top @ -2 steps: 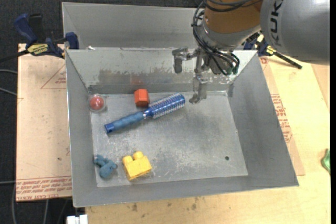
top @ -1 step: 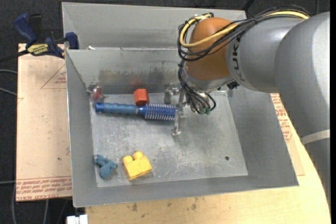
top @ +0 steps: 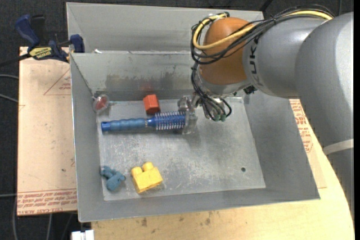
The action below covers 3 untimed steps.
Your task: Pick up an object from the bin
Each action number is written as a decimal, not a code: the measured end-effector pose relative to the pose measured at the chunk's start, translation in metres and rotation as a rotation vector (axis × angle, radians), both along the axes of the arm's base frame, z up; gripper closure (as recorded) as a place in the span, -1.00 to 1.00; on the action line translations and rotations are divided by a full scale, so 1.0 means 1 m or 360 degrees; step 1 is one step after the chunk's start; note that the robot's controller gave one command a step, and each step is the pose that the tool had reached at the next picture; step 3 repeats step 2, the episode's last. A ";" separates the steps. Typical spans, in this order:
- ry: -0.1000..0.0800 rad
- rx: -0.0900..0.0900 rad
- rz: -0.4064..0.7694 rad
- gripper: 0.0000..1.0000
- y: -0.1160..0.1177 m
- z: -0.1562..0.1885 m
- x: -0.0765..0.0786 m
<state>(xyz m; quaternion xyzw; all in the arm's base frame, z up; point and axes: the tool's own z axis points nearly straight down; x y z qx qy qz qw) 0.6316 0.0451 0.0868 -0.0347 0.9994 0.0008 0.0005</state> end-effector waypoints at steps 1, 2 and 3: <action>-0.0014 0.0000 -0.0005 1.00 0.004 0.110 -0.001; -0.0016 -0.0001 -0.0024 1.00 -0.009 0.199 0.006; -0.0016 -0.0001 -0.0024 1.00 -0.009 0.199 0.006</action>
Offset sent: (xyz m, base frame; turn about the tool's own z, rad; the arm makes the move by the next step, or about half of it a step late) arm -0.0026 0.0031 0.1054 0.0045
